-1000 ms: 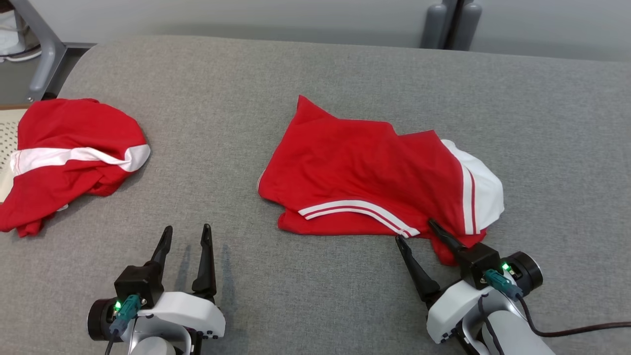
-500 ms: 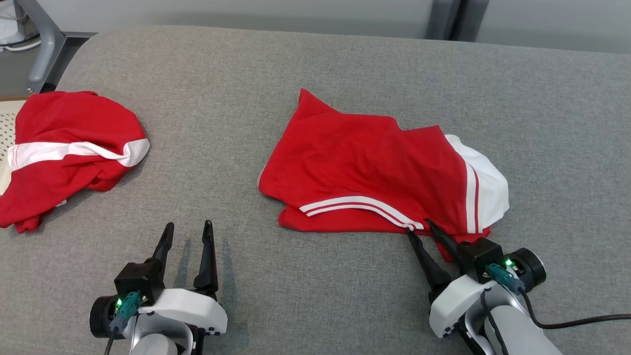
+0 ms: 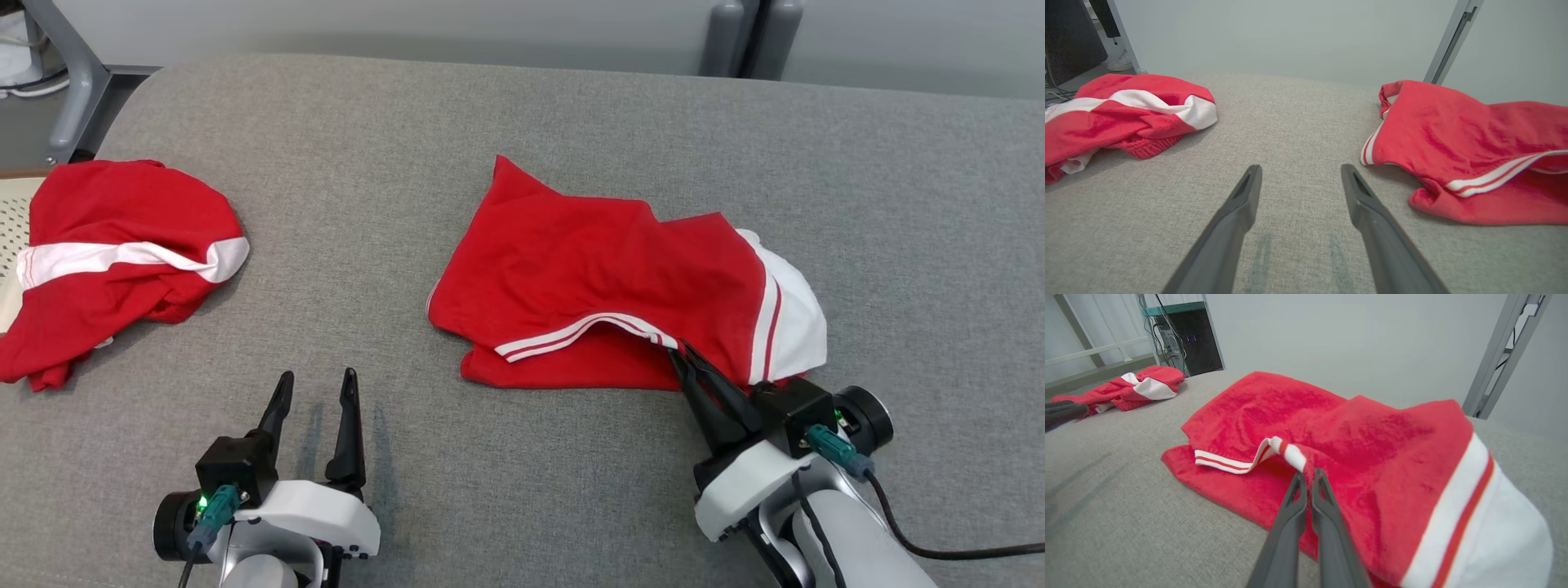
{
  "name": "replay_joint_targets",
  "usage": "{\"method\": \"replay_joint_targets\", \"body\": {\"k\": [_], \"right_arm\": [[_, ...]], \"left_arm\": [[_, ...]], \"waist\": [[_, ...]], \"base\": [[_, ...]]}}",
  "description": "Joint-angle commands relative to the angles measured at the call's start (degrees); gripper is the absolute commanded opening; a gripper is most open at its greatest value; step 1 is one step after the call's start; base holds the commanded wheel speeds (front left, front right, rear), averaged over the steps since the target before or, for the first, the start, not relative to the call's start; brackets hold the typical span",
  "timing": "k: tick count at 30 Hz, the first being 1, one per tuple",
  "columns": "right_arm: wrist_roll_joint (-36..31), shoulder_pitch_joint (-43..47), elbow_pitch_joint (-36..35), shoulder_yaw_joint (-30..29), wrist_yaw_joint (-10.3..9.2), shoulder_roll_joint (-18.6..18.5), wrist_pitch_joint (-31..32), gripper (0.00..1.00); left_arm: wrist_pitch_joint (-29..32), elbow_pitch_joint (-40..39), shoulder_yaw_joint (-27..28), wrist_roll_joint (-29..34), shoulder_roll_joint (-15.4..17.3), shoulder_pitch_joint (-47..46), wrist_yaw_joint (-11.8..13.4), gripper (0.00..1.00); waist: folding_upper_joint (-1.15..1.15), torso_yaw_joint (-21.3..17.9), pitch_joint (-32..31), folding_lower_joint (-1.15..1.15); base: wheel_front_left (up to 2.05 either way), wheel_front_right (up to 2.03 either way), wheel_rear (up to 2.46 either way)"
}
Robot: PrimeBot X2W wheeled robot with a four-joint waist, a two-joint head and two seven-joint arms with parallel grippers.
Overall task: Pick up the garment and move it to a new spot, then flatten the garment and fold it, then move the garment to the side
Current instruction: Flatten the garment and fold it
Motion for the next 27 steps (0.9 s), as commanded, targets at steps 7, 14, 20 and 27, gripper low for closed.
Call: {"method": "replay_joint_targets", "body": {"k": [7,14,20,27], "right_arm": [[4.99,-6.06,-6.67,7.47,-0.01,0.44,-0.01,0.00],[18.48,-19.26,-11.94,16.11,-0.01,1.34,-0.01,0.00],[31.72,-26.70,-12.64,7.20,-0.01,1.28,-0.01,0.00],[25.79,-27.60,2.34,-13.17,-0.01,1.37,-0.02,0.00]], "left_arm": [[-0.02,0.61,-0.89,-0.53,0.24,0.61,-0.23,1.00],[-0.03,1.25,-1.77,-0.52,0.20,1.85,-0.17,1.00],[-0.03,1.70,-2.03,-0.72,0.23,2.64,-0.29,1.00],[-0.02,1.43,-2.14,-1.16,0.22,2.65,0.09,1.00]], "waist": [[0.00,1.09,-3.10,0.00],[0.00,2.50,-6.02,0.00],[0.00,3.43,-7.25,0.00],[0.00,2.82,-5.99,0.00]], "base": [[0.00,0.00,0.00],[0.00,0.00,0.00],[0.00,0.00,0.00],[0.00,0.00,0.00]]}}
